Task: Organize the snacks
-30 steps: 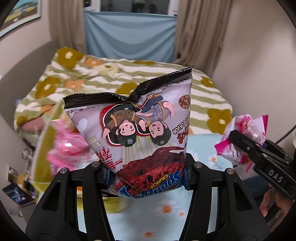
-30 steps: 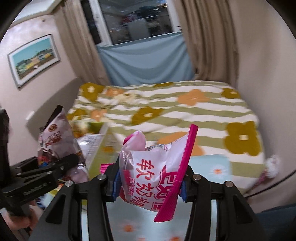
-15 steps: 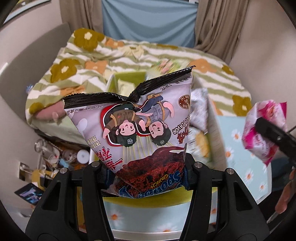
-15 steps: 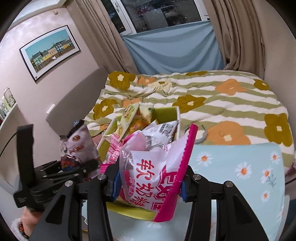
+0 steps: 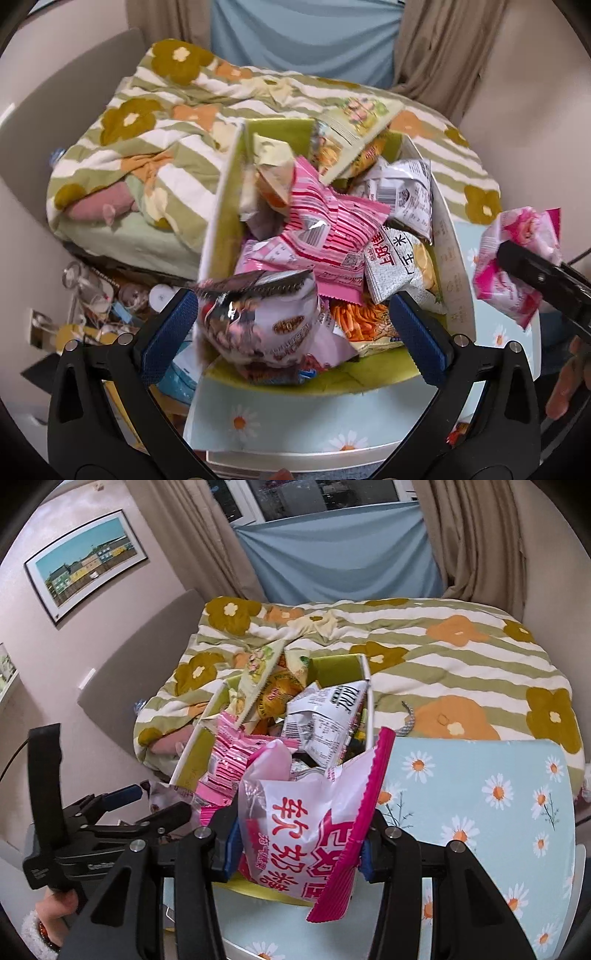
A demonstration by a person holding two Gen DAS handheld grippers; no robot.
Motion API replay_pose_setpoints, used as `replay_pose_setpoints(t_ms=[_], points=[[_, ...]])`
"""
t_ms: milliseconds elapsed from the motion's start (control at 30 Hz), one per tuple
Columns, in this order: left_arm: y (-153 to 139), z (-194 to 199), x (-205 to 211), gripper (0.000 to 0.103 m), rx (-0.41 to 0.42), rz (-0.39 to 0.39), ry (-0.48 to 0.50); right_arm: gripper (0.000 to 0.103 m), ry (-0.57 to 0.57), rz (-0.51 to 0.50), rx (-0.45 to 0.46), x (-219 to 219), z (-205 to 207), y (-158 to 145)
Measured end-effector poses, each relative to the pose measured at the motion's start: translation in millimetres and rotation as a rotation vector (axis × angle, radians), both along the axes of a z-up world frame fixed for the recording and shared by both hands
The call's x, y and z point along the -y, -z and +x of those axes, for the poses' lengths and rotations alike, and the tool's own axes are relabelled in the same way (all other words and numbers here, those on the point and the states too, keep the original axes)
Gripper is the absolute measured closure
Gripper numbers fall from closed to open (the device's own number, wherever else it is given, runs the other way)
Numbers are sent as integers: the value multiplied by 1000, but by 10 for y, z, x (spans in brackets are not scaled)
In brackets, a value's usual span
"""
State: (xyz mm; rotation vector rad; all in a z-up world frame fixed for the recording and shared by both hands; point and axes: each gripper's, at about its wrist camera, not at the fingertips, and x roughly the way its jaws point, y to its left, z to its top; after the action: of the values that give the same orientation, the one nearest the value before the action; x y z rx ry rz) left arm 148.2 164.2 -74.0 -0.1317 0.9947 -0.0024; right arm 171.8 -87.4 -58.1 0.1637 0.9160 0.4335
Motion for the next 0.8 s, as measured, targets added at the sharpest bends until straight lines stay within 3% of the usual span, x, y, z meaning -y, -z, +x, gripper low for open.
replay_pose_setpoints(t_ms=[267,433,467,567,800], points=[[-93,-127,-155,0,23,10,-30,58,-98,9,6,-345,96,-54],[-50,-199,-246,0,16,11,-41,53,-122,20,-28,-577,196,6],[-32,-205,-257,0,14,10,-41,46,-120,28,-42,-596,214,29],[46,-223,-291,0,9,-1,-39,2,-84,41,-71,-641,222,116],[144,-239,-239,0,0,10,-8,0,-7,17,-74,-521,120,250]])
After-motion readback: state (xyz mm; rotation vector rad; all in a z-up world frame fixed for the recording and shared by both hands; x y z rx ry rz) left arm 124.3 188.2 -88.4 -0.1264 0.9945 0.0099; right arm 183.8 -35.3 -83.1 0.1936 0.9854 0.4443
